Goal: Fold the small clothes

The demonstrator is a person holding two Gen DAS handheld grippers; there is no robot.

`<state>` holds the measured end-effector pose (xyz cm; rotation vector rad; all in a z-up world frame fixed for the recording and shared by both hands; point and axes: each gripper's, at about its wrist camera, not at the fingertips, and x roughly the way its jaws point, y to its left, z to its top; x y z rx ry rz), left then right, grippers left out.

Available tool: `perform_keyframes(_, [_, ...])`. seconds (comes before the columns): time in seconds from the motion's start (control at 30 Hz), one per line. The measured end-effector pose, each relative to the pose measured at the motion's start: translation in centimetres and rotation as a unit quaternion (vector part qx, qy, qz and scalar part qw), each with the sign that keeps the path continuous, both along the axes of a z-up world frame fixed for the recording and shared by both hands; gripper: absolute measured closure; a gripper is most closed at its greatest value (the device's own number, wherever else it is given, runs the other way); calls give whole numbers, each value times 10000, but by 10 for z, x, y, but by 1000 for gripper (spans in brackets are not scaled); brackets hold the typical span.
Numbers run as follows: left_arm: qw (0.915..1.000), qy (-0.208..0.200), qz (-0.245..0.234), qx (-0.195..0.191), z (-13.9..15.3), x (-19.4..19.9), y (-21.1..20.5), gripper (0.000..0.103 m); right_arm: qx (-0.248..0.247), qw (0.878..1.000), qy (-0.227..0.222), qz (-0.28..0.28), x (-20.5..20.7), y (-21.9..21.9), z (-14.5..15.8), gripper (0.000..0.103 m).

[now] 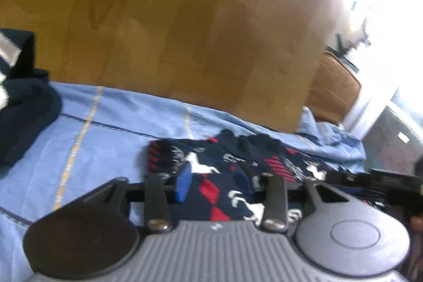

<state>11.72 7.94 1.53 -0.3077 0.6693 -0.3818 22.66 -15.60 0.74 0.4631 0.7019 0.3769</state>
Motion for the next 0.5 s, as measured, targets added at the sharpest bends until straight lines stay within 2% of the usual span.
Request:
perform_keyframes(0.13, [9992, 65, -359, 141, -7, 0, -13, 80, 243, 9994, 224, 119, 1, 7, -6, 49])
perform_keyframes(0.27, [9982, 272, -395, 347, -17, 6, -19, 81, 347, 9976, 451, 406, 7, 21, -13, 49])
perform_keyframes(0.33, [9969, 489, -331, 523, -26, 12, -21, 82, 133, 9970, 551, 523, 10, 31, -20, 80])
perform_keyframes(0.37, [9963, 559, -305, 581, -29, 14, -21, 87, -3, 9973, 573, 462, 9, 34, -23, 82])
perform_keyframes(0.5, [9961, 597, -178, 628, -30, 16, -18, 91, 209, 9982, 502, 260, -12, 36, -28, 83])
